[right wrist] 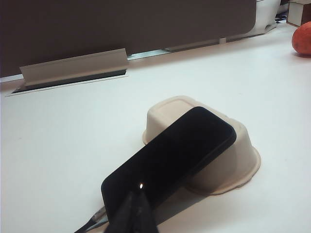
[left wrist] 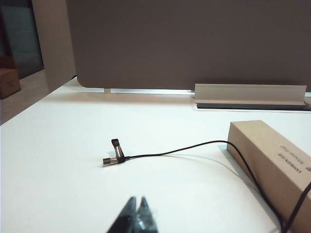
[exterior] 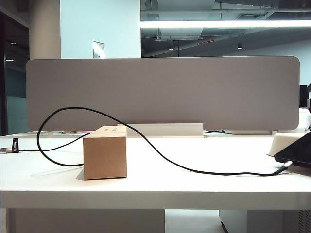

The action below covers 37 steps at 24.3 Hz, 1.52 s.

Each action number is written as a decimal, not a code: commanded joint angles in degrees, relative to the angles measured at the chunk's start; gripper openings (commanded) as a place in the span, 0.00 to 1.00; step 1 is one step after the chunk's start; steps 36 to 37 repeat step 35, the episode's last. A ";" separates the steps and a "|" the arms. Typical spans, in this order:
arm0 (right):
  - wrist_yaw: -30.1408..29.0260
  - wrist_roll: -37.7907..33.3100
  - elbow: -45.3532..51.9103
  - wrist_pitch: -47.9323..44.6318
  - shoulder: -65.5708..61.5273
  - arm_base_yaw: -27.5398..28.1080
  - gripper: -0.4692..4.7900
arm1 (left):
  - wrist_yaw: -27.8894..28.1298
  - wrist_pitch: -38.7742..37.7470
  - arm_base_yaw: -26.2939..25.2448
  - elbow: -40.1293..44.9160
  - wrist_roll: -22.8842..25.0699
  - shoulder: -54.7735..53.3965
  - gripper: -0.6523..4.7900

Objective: Pick up the charging cable and the phone, plug the charging cable into the charging port on the phone, and finally place them back on the table.

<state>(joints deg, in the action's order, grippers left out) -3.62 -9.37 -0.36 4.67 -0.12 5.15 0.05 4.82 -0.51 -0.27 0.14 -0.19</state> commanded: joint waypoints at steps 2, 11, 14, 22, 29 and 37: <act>0.04 0.22 0.33 -0.46 0.04 -0.04 0.09 | -0.28 0.20 0.11 -0.17 -0.17 -0.04 0.11; 0.72 2.47 0.33 -0.55 0.13 -1.51 0.09 | -0.26 0.20 0.09 -0.17 -0.17 -0.04 0.11; 3.76 7.67 0.33 -0.61 0.13 -4.11 0.09 | -0.26 0.17 0.09 -0.17 -0.17 -0.04 0.11; 4.98 8.70 0.33 -0.57 0.13 -5.84 0.09 | -0.28 0.00 0.09 -0.17 -0.17 -0.04 0.11; 4.96 8.70 0.33 -0.57 0.13 -5.81 0.09 | -0.26 -0.02 0.09 -0.17 -0.17 -0.04 0.11; 4.98 8.70 0.33 -0.57 0.13 -5.81 0.09 | -0.28 -0.02 0.09 -0.17 -0.17 -0.04 0.11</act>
